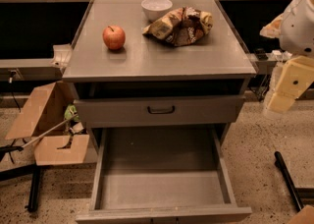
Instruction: Place brown chip bag into middle drawer
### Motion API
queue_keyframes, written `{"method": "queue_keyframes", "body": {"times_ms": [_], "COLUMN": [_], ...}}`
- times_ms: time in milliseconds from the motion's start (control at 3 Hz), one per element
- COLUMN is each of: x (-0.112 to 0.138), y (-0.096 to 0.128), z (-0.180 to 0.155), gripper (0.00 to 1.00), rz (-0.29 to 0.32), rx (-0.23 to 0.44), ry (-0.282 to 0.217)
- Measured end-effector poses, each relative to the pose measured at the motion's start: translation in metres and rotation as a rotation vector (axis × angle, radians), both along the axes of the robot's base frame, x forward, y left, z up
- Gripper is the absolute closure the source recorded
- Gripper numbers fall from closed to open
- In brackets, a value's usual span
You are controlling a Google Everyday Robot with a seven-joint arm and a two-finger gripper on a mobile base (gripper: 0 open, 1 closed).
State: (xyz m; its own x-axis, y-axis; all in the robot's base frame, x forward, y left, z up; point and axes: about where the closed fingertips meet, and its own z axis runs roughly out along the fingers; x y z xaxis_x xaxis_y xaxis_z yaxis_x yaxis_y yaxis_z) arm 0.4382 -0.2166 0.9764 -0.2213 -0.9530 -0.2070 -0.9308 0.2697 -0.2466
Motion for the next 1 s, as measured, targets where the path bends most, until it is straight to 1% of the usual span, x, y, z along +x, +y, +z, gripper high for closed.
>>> {"method": "queue_keyframes", "body": {"times_ms": [333, 667, 1000], "x": [0.0, 0.004, 0.027], "y": [0.0, 0.003, 0.023], "z": [0.0, 0.005, 0.013], "gripper": [0.0, 0.0, 0.0], "rz": [0.0, 0.018, 0.095], "rx": [0.0, 0.009, 0.05], "ry": [0.0, -0.019, -0.049]}}
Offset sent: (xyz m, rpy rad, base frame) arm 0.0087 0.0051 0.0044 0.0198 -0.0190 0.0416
